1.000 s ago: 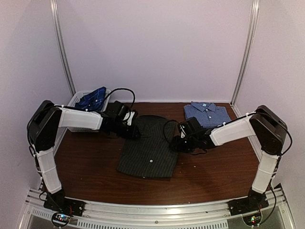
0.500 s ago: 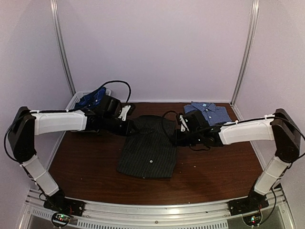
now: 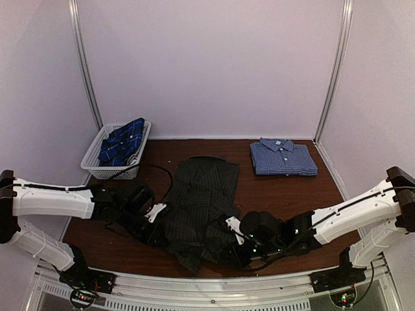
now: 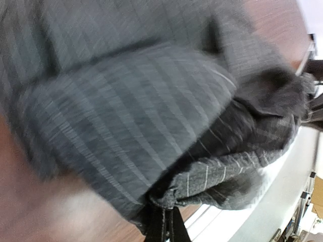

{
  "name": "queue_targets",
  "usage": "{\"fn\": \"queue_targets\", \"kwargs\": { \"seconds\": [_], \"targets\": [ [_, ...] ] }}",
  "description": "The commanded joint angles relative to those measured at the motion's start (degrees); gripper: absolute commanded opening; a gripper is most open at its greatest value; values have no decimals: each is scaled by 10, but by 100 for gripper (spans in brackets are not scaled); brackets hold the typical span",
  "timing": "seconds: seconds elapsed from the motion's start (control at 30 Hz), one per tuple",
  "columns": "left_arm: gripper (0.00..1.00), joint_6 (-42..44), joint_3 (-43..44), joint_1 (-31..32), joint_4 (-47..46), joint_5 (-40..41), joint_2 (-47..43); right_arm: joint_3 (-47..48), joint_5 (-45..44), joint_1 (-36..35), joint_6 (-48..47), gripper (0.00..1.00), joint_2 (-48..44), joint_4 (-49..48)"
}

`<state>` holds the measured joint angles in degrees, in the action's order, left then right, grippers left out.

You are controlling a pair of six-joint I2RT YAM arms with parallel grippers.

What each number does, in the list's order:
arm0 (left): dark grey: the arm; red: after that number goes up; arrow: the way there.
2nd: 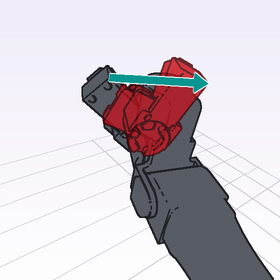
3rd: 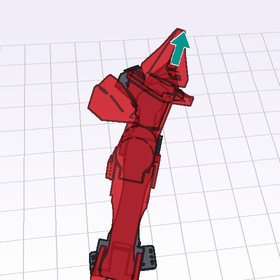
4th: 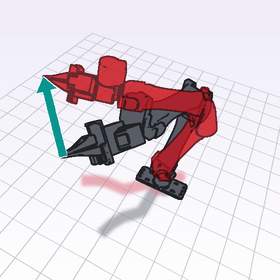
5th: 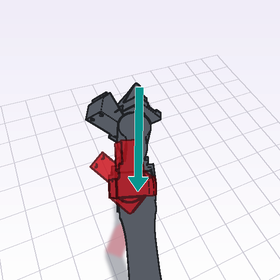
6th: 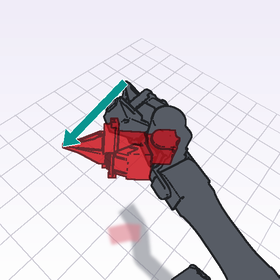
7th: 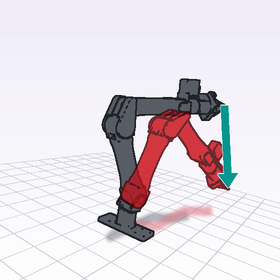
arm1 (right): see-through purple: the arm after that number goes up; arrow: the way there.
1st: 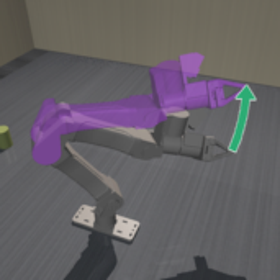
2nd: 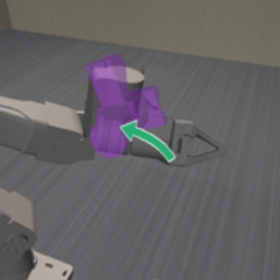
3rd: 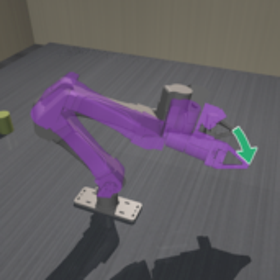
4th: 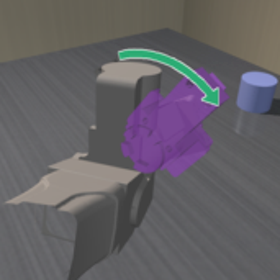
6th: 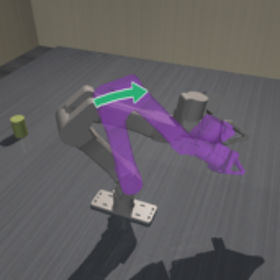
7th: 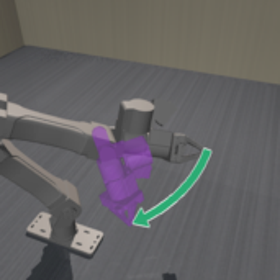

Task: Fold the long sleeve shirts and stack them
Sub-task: Place the corner of the shirt at the corner of the board.

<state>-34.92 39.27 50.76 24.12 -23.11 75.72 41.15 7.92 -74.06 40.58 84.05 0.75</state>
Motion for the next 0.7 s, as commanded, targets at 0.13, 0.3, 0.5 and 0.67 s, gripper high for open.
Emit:
{"fn": "queue_targets", "kwargs": {
  "seconds": [0.13, 0.3, 0.5, 0.67],
  "targets": [
    [0, -39, -39, 2, 70, 13, -82, -41, -25, -13, 38, 5, -32, -6],
    [0, -70, -54, 12, 82, -43, -159, -32, -11, -47, 41, 4, -49, 0],
    [6, -85, -66, 47, 118, -84, -203, -27, 1, -107, 55, 10, -35, 25],
    [52, -85, 8, 46, 150, 16, -206, -23, -42, -106, 51, 60, -77, 82]
  ]
}}
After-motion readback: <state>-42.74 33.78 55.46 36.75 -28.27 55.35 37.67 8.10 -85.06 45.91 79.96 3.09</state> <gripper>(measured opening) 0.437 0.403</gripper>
